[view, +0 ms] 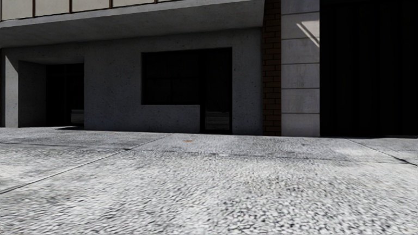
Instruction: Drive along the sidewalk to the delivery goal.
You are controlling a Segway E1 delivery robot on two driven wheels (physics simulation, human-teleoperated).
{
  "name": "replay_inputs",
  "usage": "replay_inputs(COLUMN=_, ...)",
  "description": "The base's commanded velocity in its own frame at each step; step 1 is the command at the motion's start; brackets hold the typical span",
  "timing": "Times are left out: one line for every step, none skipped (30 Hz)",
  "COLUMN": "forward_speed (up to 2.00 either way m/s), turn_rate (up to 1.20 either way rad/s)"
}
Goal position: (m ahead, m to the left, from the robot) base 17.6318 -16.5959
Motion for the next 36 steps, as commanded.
replay_inputs(forward_speed=2.0, turn_rate=-0.41)
replay_inputs(forward_speed=2.0, turn_rate=-0.41)
replay_inputs(forward_speed=2.0, turn_rate=-0.41)
replay_inputs(forward_speed=2.0, turn_rate=-0.41)
replay_inputs(forward_speed=2.0, turn_rate=-0.41)
replay_inputs(forward_speed=2.0, turn_rate=-0.41)
replay_inputs(forward_speed=2.0, turn_rate=-0.42)
replay_inputs(forward_speed=2.0, turn_rate=-0.46)
replay_inputs(forward_speed=2.0, turn_rate=-0.46)
replay_inputs(forward_speed=2.0, turn_rate=-0.5)
replay_inputs(forward_speed=2.0, turn_rate=-0.54)
replay_inputs(forward_speed=2.0, turn_rate=-0.59)
replay_inputs(forward_speed=2.0, turn_rate=-0.65)
replay_inputs(forward_speed=2.0, turn_rate=-0.65)
replay_inputs(forward_speed=2.0, turn_rate=-0.69)
replay_inputs(forward_speed=2.0, turn_rate=-0.7)
replay_inputs(forward_speed=2.0, turn_rate=-0.71)
replay_inputs(forward_speed=2.0, turn_rate=-0.71)
replay_inputs(forward_speed=2.0, turn_rate=-0.71)
replay_inputs(forward_speed=2.0, turn_rate=-0.71)
replay_inputs(forward_speed=2.0, turn_rate=-0.71)
replay_inputs(forward_speed=2.0, turn_rate=-0.71)
replay_inputs(forward_speed=2.0, turn_rate=-0.76)
replay_inputs(forward_speed=2.0, turn_rate=-0.76)
replay_inputs(forward_speed=2.0, turn_rate=-0.82)
replay_inputs(forward_speed=2.0, turn_rate=-0.83)
replay_inputs(forward_speed=2.0, turn_rate=-0.84)
replay_inputs(forward_speed=2.0, turn_rate=-0.84)
replay_inputs(forward_speed=2.0, turn_rate=-0.84)
replay_inputs(forward_speed=2.0, turn_rate=-0.84)
replay_inputs(forward_speed=2.0, turn_rate=-0.84)
replay_inputs(forward_speed=2.0, turn_rate=-0.84)
replay_inputs(forward_speed=2.0, turn_rate=-0.84)
replay_inputs(forward_speed=2.0, turn_rate=-0.84)
replay_inputs(forward_speed=2.0, turn_rate=-0.84)
replay_inputs(forward_speed=2.0, turn_rate=-0.84)
